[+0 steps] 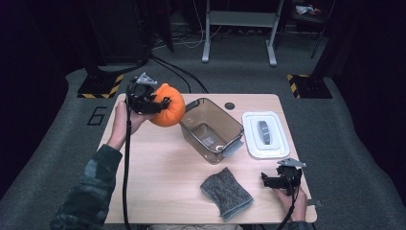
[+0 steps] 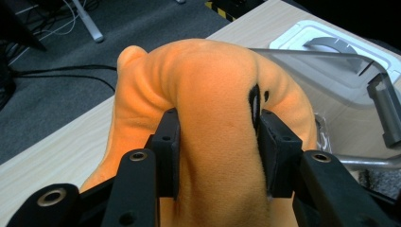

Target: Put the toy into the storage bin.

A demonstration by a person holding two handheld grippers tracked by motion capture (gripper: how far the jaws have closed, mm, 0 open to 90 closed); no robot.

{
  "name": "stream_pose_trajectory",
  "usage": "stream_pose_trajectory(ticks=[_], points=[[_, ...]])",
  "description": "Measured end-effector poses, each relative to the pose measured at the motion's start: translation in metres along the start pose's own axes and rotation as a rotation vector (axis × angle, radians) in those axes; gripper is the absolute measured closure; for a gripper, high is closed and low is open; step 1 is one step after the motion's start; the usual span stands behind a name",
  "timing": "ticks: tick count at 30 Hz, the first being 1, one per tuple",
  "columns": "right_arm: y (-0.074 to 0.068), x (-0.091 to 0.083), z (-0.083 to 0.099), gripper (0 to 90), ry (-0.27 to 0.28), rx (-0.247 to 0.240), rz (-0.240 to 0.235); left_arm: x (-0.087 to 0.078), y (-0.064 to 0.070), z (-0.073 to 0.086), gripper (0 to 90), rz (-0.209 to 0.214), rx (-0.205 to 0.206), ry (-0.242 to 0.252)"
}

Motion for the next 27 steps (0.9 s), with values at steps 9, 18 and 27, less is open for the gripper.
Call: stream_pose_trajectory(ticks=[9, 18, 27], points=[[0.0, 0.0, 0.0, 0.0, 0.0, 0.0, 0.0, 0.018, 0.019, -0.02, 57.1, 0.018, 0.021, -0.007], [0.0, 0.0, 0.0, 0.0, 0.0, 0.0, 0.0, 0.039, 0.041, -0.035, 56.9, 0.046, 0.047, -0.012], [0.0, 0.0, -0.001, 0.0, 0.005, 0.017, 0.006, 0.059, 0.055, -0.042, 56.4, 0.077, 0.039, -0.018]])
Point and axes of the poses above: each handheld gripper's, and its own axes: x roughly forward along the jaws, z roughly out of its underside, y roughly to its right, the point moved 7 cm from there along x, roughly forward along the jaws, and after that the axes turned 6 degrees about -y, right-handed, at the moved point
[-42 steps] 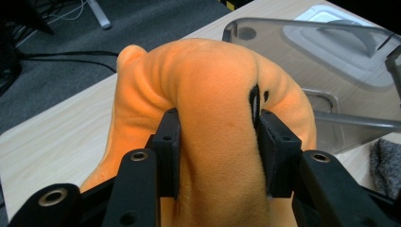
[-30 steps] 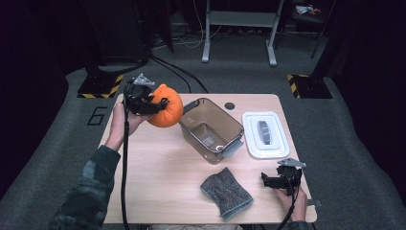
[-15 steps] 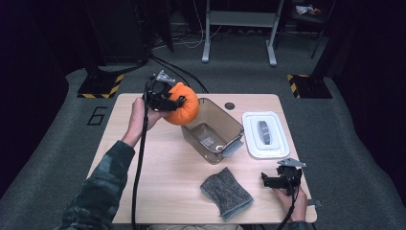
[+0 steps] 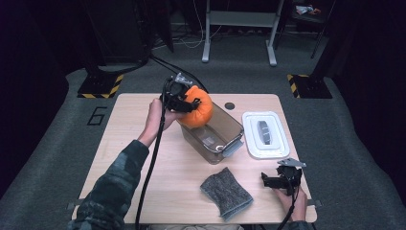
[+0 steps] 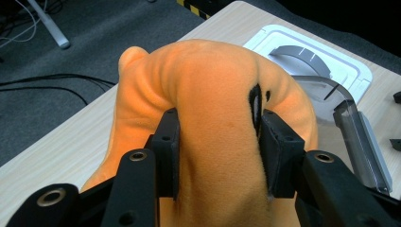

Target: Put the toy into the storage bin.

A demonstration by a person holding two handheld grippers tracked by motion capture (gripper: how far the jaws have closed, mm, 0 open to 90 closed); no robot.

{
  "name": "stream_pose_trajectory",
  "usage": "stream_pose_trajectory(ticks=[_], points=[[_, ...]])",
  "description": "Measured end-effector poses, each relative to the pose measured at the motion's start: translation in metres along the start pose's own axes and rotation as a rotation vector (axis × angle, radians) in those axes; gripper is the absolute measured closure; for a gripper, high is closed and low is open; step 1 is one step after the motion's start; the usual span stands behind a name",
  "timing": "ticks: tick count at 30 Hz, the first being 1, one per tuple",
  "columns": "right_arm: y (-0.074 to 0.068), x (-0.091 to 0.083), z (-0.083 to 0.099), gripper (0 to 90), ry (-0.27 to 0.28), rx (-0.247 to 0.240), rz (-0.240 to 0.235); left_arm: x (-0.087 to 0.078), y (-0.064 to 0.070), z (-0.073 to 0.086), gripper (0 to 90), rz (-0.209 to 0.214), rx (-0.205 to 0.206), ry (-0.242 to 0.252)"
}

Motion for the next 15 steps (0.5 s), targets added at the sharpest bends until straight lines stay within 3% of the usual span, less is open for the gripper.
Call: stream_pose_trajectory(ticks=[15], points=[[0.0, 0.0, 0.0, 0.0, 0.001, -0.003, 0.0, 0.027, 0.015, 0.002, 56.4, 0.045, -0.012, -0.015]])
Point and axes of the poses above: each handheld gripper's, and its own axes: x roughly forward along the jaws, z roughly out of its underside, y roughly to its right, the point moved 7 cm from there along x, roughly forward along the jaws, and after that the axes turned 6 degrees about -y, right-handed, at the moved point
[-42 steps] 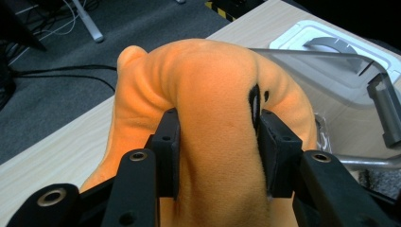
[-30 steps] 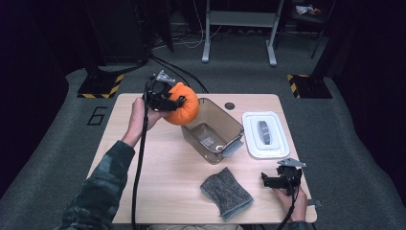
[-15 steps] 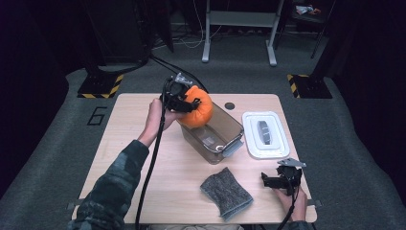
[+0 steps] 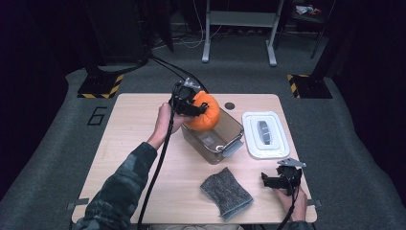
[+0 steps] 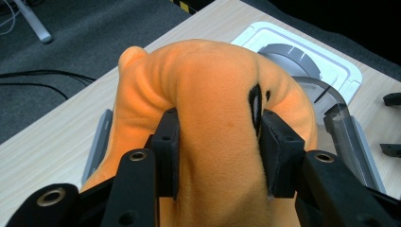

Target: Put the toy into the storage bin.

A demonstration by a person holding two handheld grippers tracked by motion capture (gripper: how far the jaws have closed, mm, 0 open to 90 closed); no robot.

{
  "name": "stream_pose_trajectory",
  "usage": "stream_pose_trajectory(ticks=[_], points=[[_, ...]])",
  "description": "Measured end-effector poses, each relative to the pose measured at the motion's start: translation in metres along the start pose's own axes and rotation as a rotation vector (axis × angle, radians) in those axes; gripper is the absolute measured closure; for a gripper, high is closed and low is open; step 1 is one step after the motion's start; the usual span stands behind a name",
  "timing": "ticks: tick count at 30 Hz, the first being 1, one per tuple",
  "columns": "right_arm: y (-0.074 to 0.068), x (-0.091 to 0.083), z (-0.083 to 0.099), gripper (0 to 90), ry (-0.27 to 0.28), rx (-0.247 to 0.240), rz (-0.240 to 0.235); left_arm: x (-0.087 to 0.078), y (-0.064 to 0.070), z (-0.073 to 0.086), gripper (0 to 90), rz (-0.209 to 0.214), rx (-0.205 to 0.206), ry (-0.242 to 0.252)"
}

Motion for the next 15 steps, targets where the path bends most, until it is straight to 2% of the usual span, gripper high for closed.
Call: stream_pose_trajectory(ticks=[4, 12, 15], points=[[0.0, 0.0, 0.0, 0.0, 0.0, 0.0, 0.0, 0.01, 0.001, 0.003, 56.3, 0.023, -0.003, -0.002], [0.0, 0.0, 0.0, 0.0, 0.0, 0.0, 0.0, 0.024, -0.002, 0.01, 55.9, 0.027, -0.011, -0.023], [0.0, 0.0, 0.001, 0.0, -0.006, -0.014, -0.007, 0.029, -0.004, 0.013, 55.5, 0.028, -0.015, -0.024]])
Point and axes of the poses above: each handheld gripper's, and its own axes: x roughly forward along the jaws, z roughly out of its underside, y roughly to its right, the point moved 7 cm from there along x, roughly forward along the jaws, and after that the axes turned 6 degrees about -y, right-handed, at the moved point
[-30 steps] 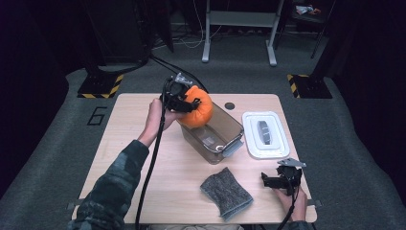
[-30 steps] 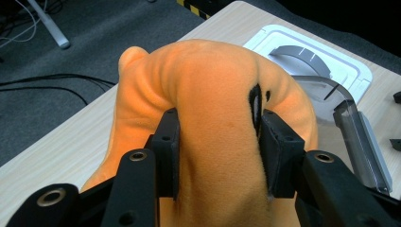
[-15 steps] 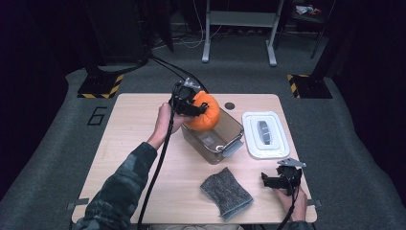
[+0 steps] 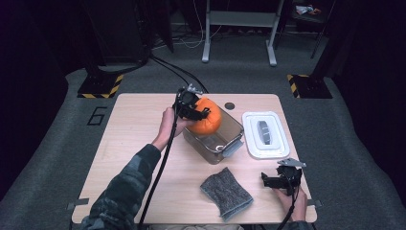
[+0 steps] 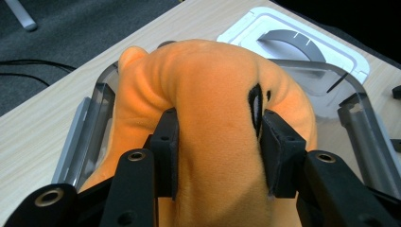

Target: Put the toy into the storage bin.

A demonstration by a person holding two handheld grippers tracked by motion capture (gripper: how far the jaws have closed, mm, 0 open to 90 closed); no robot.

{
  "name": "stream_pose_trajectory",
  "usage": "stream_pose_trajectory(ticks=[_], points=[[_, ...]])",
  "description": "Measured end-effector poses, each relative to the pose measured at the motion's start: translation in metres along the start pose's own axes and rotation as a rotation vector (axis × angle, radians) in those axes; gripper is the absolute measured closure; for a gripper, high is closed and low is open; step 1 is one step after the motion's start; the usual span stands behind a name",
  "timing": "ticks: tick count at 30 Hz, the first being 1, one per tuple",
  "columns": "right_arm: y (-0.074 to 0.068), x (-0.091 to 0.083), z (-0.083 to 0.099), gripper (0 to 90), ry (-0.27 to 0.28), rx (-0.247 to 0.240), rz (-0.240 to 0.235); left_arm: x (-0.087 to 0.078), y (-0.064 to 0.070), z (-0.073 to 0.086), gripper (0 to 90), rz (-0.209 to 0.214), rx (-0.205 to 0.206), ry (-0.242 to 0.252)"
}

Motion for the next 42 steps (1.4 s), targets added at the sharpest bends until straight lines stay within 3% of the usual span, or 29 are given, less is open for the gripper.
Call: stream_pose_trajectory(ticks=[11, 21, 30, 42], points=[[0.0, 0.0, 0.0, 0.0, 0.0, 0.0, 0.0, 0.013, -0.003, 0.006, 54.6, 0.005, -0.002, -0.01], [0.0, 0.0, 0.0, 0.0, 0.0, 0.0, 0.0, 0.028, -0.009, 0.014, 52.4, 0.001, -0.033, -0.04], [0.0, 0.0, 0.0, 0.0, 0.0, 0.0, 0.0, 0.04, -0.017, 0.021, 48.5, -0.019, -0.057, -0.09], [0.0, 0.0, 0.0, 0.0, 0.0, 0.0, 0.0, 0.048, -0.02, 0.025, 39.1, -0.038, -0.048, -0.151]])
Point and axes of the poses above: each handheld gripper's, and its own axes: x roughly forward along the jaws, z roughly out of its underside, y roughly to its right, the point moved 7 cm from there along x, roughly forward along the jaws, and after that the axes turned 6 degrees about -y, right-handed, at the moved point
